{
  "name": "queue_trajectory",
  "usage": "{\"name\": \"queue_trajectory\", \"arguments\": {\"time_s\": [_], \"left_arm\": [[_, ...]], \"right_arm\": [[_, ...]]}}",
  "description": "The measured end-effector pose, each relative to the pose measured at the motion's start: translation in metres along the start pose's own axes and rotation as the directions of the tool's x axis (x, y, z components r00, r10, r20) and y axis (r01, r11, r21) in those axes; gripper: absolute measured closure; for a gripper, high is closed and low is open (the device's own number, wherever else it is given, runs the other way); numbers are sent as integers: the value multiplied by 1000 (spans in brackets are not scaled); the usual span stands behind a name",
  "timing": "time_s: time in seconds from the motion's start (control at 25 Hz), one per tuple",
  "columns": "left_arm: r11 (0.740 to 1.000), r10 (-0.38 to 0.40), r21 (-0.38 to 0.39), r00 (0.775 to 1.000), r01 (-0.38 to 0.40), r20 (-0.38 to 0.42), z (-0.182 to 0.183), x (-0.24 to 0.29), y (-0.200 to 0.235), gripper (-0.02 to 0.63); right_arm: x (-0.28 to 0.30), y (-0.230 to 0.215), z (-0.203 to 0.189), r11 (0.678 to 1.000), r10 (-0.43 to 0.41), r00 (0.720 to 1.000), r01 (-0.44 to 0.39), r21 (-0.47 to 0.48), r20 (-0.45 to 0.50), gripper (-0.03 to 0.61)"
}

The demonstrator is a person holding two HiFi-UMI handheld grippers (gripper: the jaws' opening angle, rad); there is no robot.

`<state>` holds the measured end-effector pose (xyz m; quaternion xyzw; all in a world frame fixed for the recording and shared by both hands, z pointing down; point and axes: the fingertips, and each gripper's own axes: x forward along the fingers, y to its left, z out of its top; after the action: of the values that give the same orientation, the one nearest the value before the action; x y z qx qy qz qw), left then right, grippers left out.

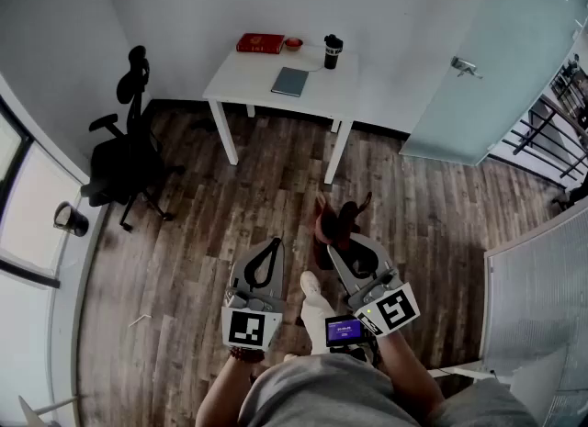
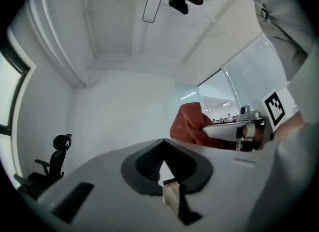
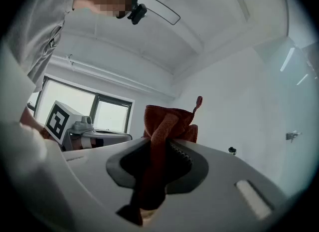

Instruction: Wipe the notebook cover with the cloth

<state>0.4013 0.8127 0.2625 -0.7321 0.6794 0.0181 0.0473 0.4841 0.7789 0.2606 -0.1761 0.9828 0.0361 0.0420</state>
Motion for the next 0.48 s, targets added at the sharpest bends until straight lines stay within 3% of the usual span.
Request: {"name": "queue_trajectory", "arguments": {"time_s": [0.24, 0.48], "left_arm": [[999, 40, -11, 999, -40, -3, -19, 125, 50, 614], [995, 97, -6, 995, -97, -29, -37, 232, 115, 614]], "right_arm": [[83, -120, -21, 1000, -3, 1000, 2, 27, 5, 482], [174, -217, -41, 996, 74, 997, -73, 44, -12, 473]]}}
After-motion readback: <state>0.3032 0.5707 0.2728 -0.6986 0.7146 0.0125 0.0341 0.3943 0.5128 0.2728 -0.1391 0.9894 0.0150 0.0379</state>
